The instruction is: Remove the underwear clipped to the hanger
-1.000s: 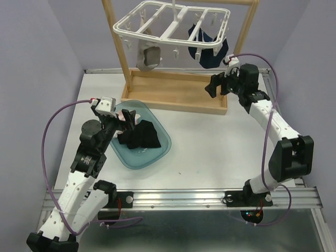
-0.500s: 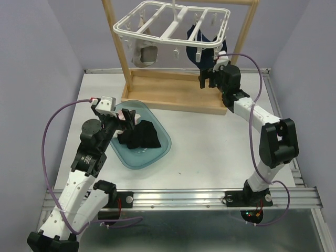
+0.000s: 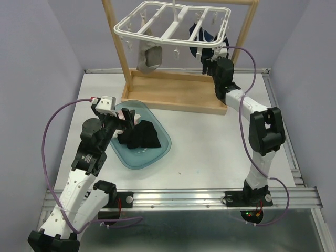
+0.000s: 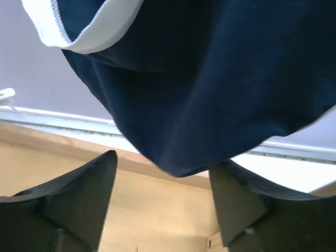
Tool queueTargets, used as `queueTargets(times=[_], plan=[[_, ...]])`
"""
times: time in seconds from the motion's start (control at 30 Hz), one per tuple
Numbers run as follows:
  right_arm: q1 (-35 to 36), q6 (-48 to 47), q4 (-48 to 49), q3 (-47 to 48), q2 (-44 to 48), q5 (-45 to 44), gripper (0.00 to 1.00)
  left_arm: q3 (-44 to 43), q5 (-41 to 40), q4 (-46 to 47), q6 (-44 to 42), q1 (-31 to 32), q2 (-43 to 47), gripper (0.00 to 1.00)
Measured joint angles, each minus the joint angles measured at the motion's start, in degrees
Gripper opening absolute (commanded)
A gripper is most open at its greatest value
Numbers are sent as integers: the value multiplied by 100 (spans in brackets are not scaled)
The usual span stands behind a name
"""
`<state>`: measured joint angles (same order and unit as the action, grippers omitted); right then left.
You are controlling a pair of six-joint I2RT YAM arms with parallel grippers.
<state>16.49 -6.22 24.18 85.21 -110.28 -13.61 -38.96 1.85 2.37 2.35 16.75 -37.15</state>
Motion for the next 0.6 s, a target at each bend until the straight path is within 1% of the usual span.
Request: queueTargets(times=[0.03,0.07,0.13,0.17,0.2,0.23,0.27,0.43,0.5,0.6], plan=[[4,0,39,85,-70,-15,53,0,0,2,0,0,-2,98],[4,-26,46,144,-118,-22,36,0,0,0,0,0,-2,98],[4,-57,55,170,-140,-28,24,0,0,2,0,0,-2,98],[2,-101,66,170,-140,-39,15,0,0,0,-2,0,-2,98],[2,-101,68,170,-140,-42,11,0,0,0,-2,-4,-2,98],[2,-131,70,170,-140,-39,4,0,4,0,-2,-11,-2,98],[2,-151,70,170,-140,-39,1,0,4,0,-2,-15,-2,98],[2,-243,-164,162,-9,212,1,0,13,2,-2,-37,-2,98],[2,-350,-479,103,212,597,1,0,26,2,-2,-37,-2,98],[2,-485,-925,-177,785,1296,1,2,55,2,-2,-37,13,98]])
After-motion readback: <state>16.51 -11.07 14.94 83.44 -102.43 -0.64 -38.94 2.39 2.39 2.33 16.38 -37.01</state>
